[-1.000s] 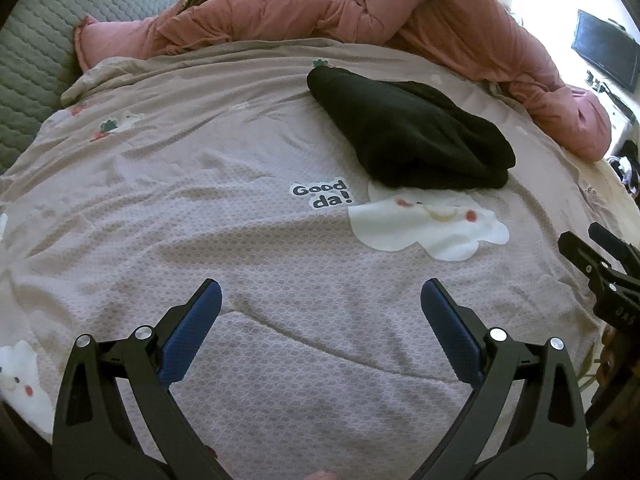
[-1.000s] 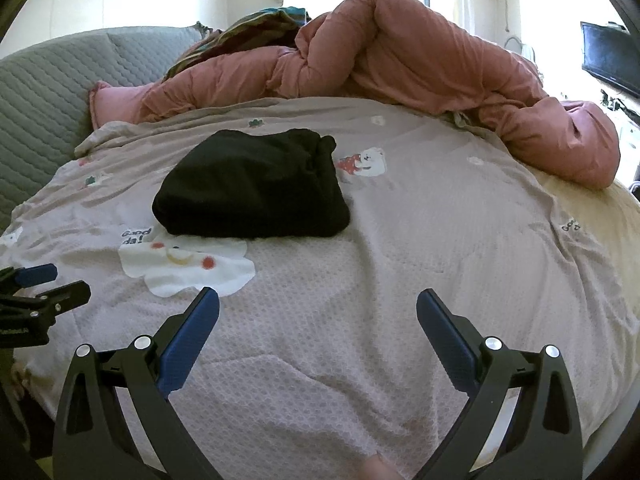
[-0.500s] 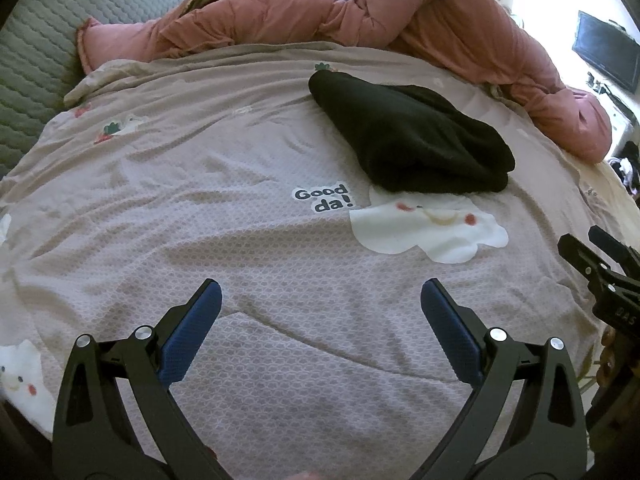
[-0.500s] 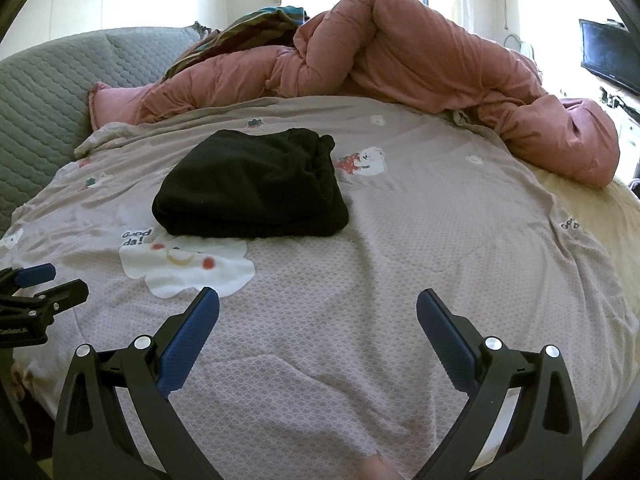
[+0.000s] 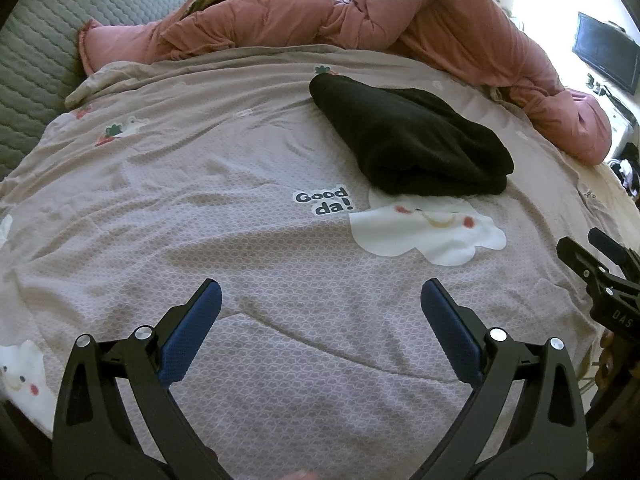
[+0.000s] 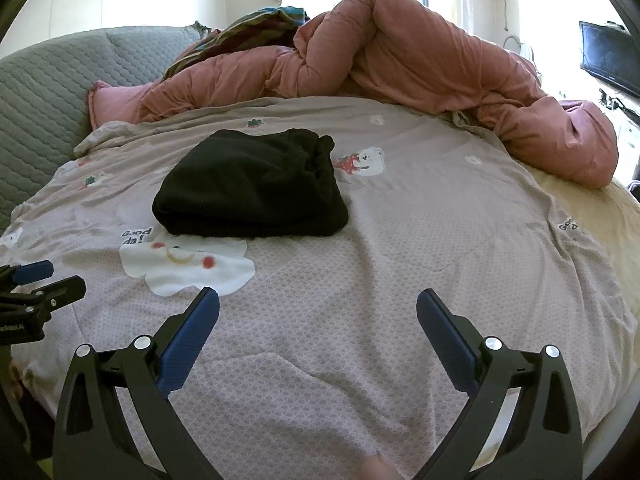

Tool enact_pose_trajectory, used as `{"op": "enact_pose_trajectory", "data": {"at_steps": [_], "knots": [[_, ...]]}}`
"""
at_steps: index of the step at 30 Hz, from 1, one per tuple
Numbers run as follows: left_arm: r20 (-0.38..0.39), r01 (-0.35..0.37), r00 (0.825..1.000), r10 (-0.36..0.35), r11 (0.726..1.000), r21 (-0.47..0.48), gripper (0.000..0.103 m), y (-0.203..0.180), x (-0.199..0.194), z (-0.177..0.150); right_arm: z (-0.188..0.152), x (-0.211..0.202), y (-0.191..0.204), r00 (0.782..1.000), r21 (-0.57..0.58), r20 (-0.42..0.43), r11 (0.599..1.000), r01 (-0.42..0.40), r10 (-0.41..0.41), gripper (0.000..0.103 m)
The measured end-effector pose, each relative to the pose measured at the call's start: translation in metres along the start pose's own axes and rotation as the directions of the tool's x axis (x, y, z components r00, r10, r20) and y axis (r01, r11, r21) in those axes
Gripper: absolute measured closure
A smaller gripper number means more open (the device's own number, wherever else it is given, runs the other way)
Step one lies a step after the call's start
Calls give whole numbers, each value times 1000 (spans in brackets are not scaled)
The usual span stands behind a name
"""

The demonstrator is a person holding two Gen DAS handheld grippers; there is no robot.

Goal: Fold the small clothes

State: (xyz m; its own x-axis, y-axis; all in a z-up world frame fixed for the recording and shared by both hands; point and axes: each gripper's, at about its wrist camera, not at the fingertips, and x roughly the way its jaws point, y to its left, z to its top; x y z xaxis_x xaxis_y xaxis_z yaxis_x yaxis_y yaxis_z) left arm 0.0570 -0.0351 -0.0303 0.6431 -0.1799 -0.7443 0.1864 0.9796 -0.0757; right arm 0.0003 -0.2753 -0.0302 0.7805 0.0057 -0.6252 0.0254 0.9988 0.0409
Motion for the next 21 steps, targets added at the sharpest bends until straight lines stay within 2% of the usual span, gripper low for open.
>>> {"op": "enact_pose_trajectory", "data": {"at_steps": [21], "knots": [[-2, -18, 1000, 18, 1000, 5, 10, 0, -4, 1, 1, -2, -3, 1000, 2, -1, 1000, 9, -9, 5]]}}
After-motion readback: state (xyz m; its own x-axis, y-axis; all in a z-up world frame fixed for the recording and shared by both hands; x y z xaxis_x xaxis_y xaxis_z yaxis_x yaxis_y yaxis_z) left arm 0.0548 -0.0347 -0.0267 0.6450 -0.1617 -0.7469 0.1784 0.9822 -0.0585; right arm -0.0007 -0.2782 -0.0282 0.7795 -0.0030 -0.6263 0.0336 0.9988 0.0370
